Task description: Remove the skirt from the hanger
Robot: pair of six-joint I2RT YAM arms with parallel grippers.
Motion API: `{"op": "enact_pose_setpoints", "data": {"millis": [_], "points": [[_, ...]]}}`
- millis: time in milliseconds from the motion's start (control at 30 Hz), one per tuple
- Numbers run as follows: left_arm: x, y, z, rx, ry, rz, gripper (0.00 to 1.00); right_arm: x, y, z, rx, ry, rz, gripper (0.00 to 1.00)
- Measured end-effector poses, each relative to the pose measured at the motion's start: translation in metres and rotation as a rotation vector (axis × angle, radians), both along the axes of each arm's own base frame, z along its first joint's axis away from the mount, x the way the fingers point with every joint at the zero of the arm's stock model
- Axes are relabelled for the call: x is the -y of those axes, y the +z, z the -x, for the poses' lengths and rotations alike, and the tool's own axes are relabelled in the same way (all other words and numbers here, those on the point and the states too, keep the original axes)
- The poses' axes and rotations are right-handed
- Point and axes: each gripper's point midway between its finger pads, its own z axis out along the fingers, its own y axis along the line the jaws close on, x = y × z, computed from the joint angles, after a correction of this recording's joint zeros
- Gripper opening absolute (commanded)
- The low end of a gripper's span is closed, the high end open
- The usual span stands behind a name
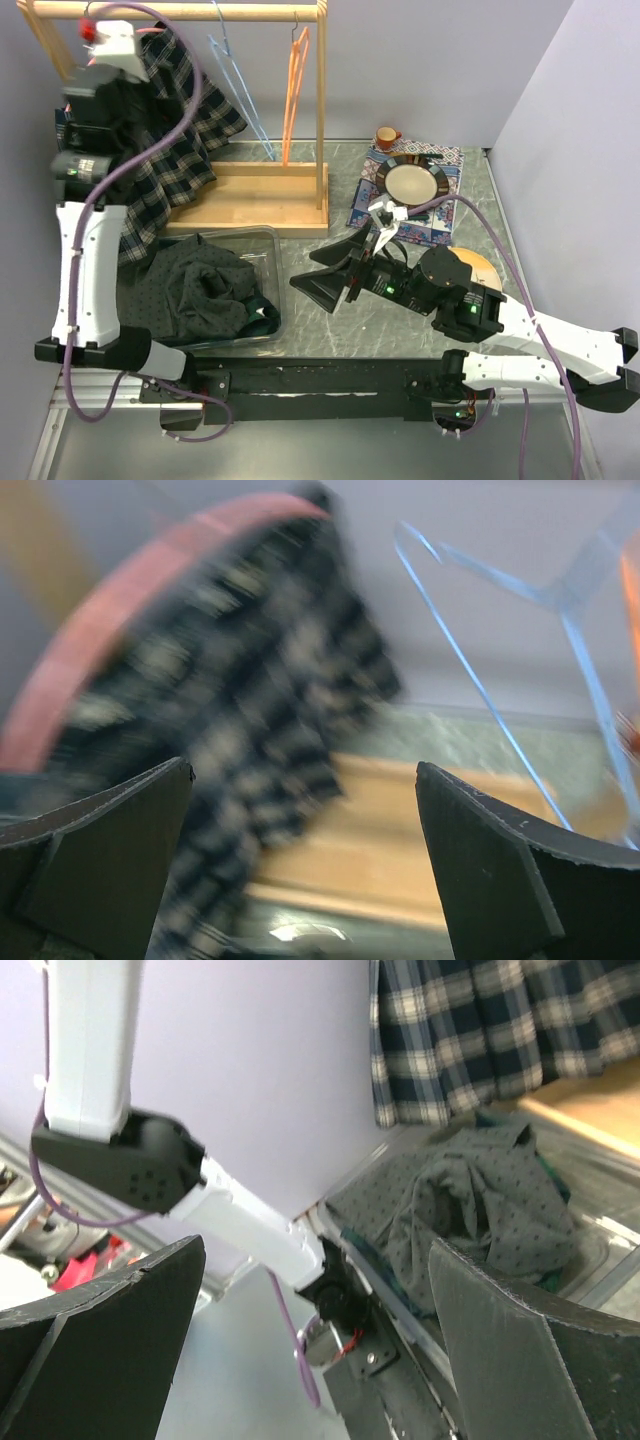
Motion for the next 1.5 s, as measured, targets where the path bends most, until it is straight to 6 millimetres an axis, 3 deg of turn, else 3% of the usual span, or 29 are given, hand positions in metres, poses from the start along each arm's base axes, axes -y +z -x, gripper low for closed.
{"op": "enact_pose_setpoints", "data": {"millis": [133,200,233,400,567,667,733,900,1100,1300,1500], "points": [[-0.061,0.037,0.004,0.078,0.168,-0.020,0.96,-0.002,-0.011,0.004,-0.017,0.027,0.042,1.00],[-0.084,0.042,0.006,0.090,0.229,-0.023,0.96,-0.003,-0.017,0.005,-0.027,0.030,0.063,1.00],[-0.102,0.043,0.007,0.091,0.271,-0.025,0.95,-0.003,-0.019,0.005,-0.031,0.030,0.073,1.00],[-0.142,0.024,-0.012,0.043,0.311,-0.011,0.92,0.000,-0.027,0.003,-0.030,0.021,0.124,1.00],[-0.129,-0.017,-0.048,-0.052,0.172,0.030,0.89,-0.001,-0.010,0.001,0.004,0.013,0.126,1.00],[-0.124,-0.034,-0.056,-0.089,0.125,0.028,0.77,-0.002,0.000,0.000,0.025,0.009,0.111,1.00],[-0.123,-0.041,-0.059,-0.108,0.108,0.015,0.66,-0.002,0.000,-0.001,0.029,0.004,0.107,1.00],[-0.116,-0.052,-0.066,-0.128,0.048,0.008,0.59,-0.003,-0.013,-0.006,0.025,-0.017,0.129,1.00],[-0.095,-0.055,-0.059,-0.105,-0.052,0.027,0.45,-0.001,-0.014,-0.009,0.040,-0.031,0.136,1.00],[-0.083,-0.035,-0.048,-0.039,-0.089,0.047,0.33,0.003,-0.020,-0.007,0.044,-0.031,0.125,1.00],[-0.083,-0.018,-0.054,0.003,-0.090,0.059,0.38,0.003,-0.021,-0.008,0.046,-0.036,0.119,1.00]]}}
